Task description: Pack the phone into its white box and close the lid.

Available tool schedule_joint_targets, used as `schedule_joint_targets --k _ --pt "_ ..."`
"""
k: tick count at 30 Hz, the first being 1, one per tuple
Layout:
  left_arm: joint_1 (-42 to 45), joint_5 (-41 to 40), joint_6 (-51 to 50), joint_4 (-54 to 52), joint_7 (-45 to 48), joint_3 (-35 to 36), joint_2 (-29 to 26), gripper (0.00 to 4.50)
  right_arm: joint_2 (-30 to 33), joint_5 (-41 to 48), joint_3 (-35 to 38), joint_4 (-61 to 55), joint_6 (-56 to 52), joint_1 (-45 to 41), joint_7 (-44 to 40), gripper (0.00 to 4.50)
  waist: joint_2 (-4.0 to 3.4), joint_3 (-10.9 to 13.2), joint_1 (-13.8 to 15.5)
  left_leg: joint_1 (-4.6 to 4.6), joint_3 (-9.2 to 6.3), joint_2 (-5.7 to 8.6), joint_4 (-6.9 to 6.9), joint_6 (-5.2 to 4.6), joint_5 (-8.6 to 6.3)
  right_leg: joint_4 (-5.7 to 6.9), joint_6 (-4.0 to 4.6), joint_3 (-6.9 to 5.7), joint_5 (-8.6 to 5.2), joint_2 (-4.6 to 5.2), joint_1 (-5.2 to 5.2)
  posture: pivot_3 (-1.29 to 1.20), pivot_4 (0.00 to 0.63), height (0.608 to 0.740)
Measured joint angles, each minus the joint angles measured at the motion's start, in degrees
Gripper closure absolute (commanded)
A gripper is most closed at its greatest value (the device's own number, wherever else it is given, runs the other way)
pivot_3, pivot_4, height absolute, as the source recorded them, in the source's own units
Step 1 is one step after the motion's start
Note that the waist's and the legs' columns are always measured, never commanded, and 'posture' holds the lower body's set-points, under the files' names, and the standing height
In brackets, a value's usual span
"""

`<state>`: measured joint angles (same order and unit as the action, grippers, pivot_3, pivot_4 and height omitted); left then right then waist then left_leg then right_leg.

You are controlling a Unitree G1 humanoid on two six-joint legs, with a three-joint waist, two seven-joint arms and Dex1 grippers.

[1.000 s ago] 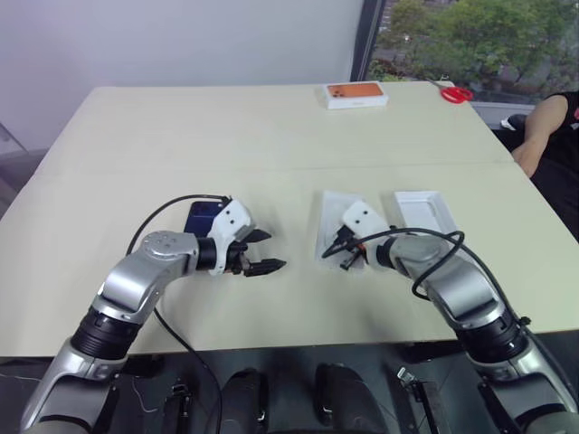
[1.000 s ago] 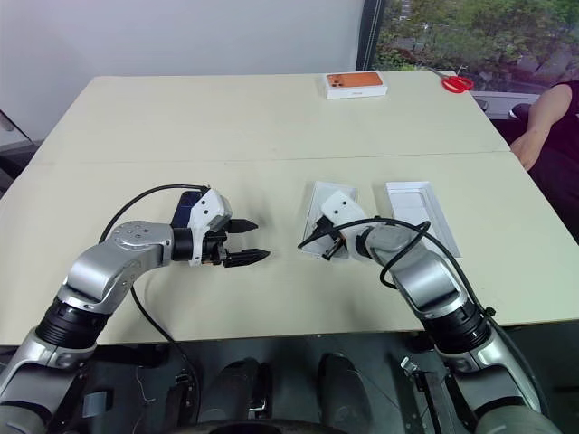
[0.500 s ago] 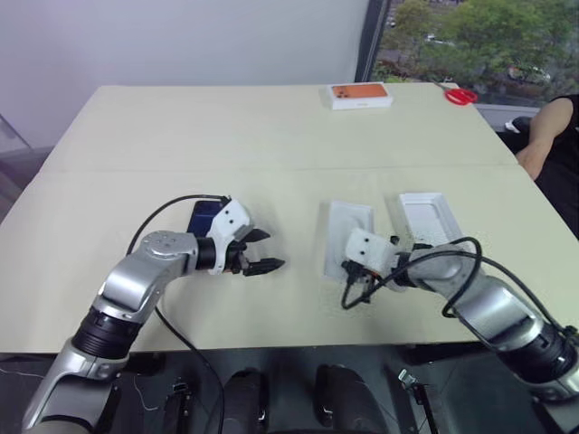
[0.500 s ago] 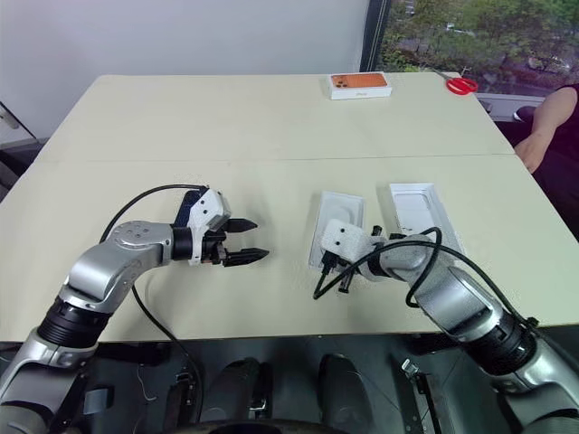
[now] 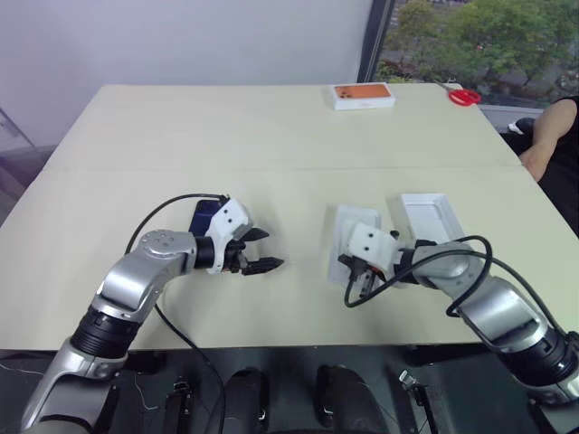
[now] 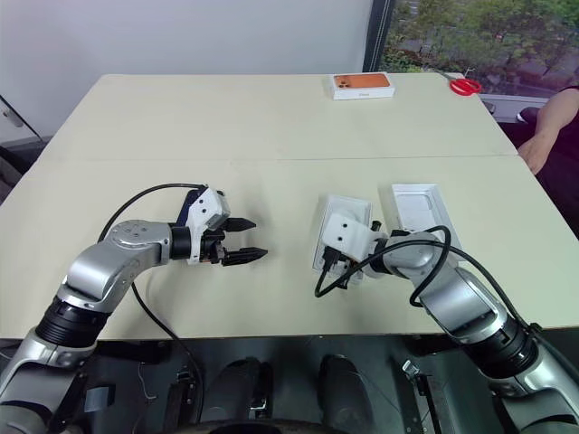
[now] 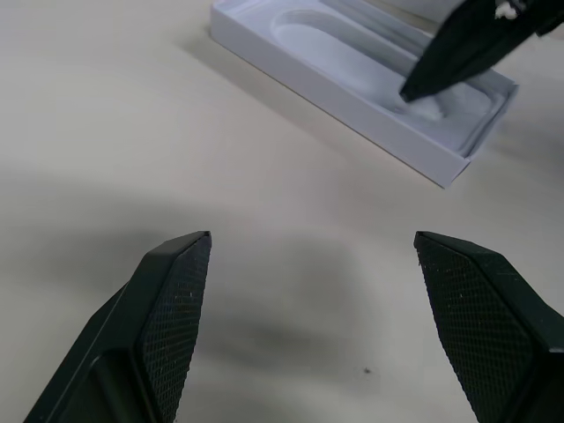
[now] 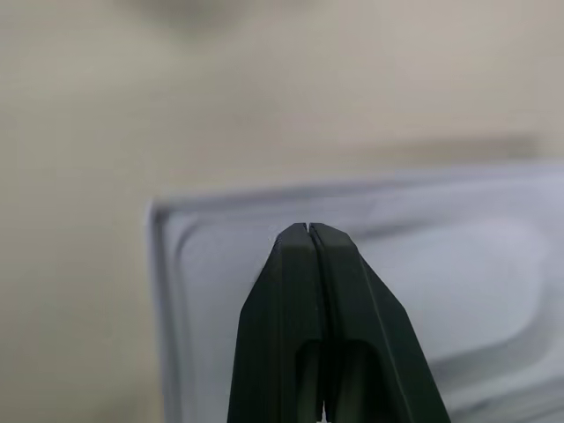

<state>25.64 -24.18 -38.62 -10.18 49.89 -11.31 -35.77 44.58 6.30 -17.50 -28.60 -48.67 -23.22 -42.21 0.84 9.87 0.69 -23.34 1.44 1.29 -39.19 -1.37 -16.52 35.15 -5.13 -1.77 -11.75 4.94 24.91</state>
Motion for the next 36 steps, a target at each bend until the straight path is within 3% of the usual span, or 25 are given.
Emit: schedule_joint_targets --k 3,6,8,10,13,19,22,27,29,36 --pt "-0.06 -0.02 -0.02 0.03 -0.06 1.14 -0.34 0.63 -1.41 1.30 3.69 -0.41 -2.43 -0.10 1.29 4.47 0.00 0.00 0.10 -0.01 0.00 0.02 0.00 0.00 0.00 -0.01 0.00 0.00 0.00 0.03 -0.01 0.00 0.150 0.740" --pt "-0.41 -0.21 -0.35 0.19 -0.20 2.65 -0.98 0.63 -3.52 4.20 7.65 -1.58 -6.15 -0.13 1.70 3.66 0.00 0.00 0.03 0.00 0.00 0.02 0.00 0.00 0.00 0.00 0.00 0.00 0.00 0.04 0.00 0.00 0.150 0.740" --pt "-0.54 -0.91 -1.61 1.38 -0.66 5.14 -1.24 0.63 -6.05 6.48 9.39 -3.02 -8.92 -0.74 2.15 2.73 0.00 0.00 -0.20 0.01 -0.01 -0.04 0.00 0.00 0.00 0.02 0.00 0.00 0.01 -0.01 0.01 0.00 0.150 0.740" --pt "-0.42 -1.89 -3.60 2.97 -2.02 8.37 -1.29 0.09 -8.18 8.41 9.36 -4.27 -11.40 -2.23 2.91 1.71 -0.01 0.00 -0.41 0.01 -0.01 -0.06 0.01 0.00 0.00 0.06 -0.01 0.00 0.01 -0.03 0.04 0.00 0.150 0.740" --pt "1.73 -4.01 -8.71 8.11 -6.73 14.98 -0.80 0.00 -13.44 7.56 5.93 -2.85 -12.68 -6.00 6.68 0.22 0.00 0.01 -0.56 0.01 -0.03 -0.08 0.00 0.00 0.00 0.10 -0.01 -0.01 0.02 -0.12 0.07 0.00 0.150 0.740" --pt "8.60 -4.87 -20.77 17.36 -19.00 26.96 -1.42 0.00 -25.62 2.49 -3.77 10.65 -9.60 -12.47 14.79 0.22 0.03 0.00 -1.38 -0.04 -0.02 0.01 0.03 0.05 0.03 0.13 -0.05 0.01 0.03 -0.10 0.10 0.00 0.150 0.740" --pt "8.38 -5.26 -24.49 19.70 -21.58 30.07 -1.51 0.00 -30.55 1.86 -4.24 16.74 -7.48 -14.80 16.01 1.00 0.04 -0.01 -1.55 -0.03 0.00 0.03 0.02 0.16 0.09 0.13 -0.07 0.02 0.04 -0.05 0.11 0.00 0.150 0.740" --pt "8.36 -6.42 -29.80 20.60 -23.49 34.00 -2.25 0.00 -34.84 0.00 -7.14 25.42 -3.02 -16.83 16.50 3.66 0.07 -0.01 -1.47 -0.03 -0.04 0.03 0.06 0.40 0.22 0.21 -0.06 0.01 0.05 -0.03 0.18 0.00 0.150 0.740" --pt "8.23 -7.23 -33.71 20.78 -23.69 34.66 -2.49 0.00 -35.96 -1.12 -8.97 28.91 -0.66 -17.59 16.05 4.47 0.07 -0.01 -1.60 -0.03 -0.03 0.04 0.07 0.45 0.24 0.23 -0.06 0.02 0.05 -0.02 0.20 0.00 0.150 0.740" --pt "9.03 -10.50 -45.24 21.94 -22.35 35.23 -2.94 0.00 -39.38 -3.96 -13.23 34.42 4.06 -18.97 13.74 4.47 0.07 -0.02 -1.83 -0.03 -0.03 0.03 0.11 0.56 0.29 0.39 -0.06 0.04 0.05 -0.01 0.31 0.00 0.150 0.740"
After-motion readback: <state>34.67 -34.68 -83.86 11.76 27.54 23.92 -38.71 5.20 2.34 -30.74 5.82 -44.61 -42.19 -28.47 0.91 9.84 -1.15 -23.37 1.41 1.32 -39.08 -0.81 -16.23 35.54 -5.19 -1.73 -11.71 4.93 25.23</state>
